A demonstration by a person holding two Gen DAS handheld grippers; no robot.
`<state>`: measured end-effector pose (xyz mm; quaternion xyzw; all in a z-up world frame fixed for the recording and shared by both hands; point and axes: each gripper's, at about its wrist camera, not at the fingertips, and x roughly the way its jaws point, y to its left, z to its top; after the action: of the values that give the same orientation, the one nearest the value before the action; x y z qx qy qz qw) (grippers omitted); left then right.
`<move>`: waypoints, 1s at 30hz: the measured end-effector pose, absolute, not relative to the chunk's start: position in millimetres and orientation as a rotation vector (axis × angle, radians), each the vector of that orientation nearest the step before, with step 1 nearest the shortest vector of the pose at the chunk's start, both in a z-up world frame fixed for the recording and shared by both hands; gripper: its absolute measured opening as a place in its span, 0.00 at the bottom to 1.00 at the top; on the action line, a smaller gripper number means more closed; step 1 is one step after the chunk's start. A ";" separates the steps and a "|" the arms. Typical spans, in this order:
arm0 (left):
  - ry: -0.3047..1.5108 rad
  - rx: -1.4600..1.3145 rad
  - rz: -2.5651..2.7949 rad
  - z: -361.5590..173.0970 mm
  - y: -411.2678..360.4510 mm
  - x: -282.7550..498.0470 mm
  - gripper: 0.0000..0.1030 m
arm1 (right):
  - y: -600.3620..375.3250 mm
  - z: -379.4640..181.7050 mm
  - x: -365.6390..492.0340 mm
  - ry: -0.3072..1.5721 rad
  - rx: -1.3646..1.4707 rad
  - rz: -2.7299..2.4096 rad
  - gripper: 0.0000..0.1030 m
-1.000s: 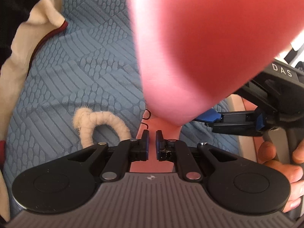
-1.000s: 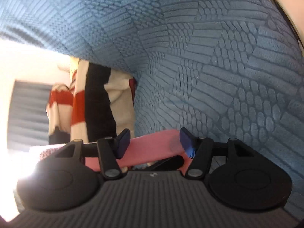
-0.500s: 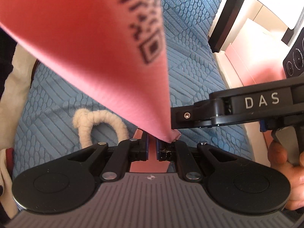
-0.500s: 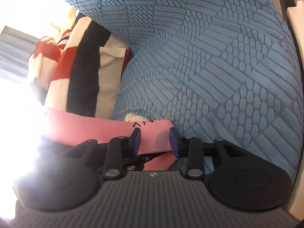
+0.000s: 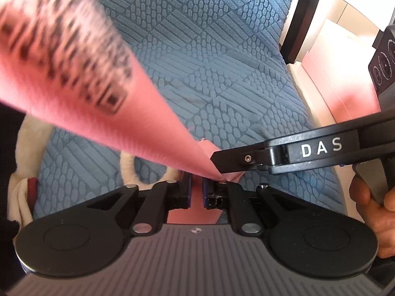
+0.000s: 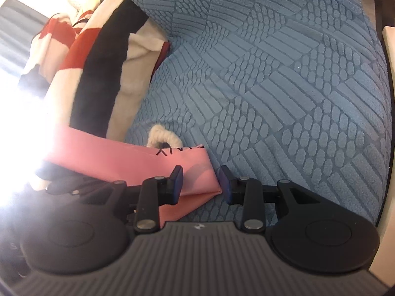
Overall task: Organize objects
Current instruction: 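Lower the folded pink bag onto the seat and open the right gripper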
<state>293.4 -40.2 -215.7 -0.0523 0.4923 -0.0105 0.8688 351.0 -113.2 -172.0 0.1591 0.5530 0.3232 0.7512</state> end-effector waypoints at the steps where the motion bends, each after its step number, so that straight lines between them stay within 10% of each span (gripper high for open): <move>1: 1.034 -0.103 -0.016 -214.6 -41.7 292.3 0.11 | -111.9 -171.5 350.1 1.205 0.333 0.710 0.33; 30: 0.969 -0.284 0.129 -166.3 21.6 237.1 0.22 | -88.2 -165.1 335.2 1.149 0.106 0.722 0.33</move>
<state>237.1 21.6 -166.3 -0.1361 0.4637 0.0617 0.8733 335.2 -88.2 -165.1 0.0490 0.5312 0.3338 0.7772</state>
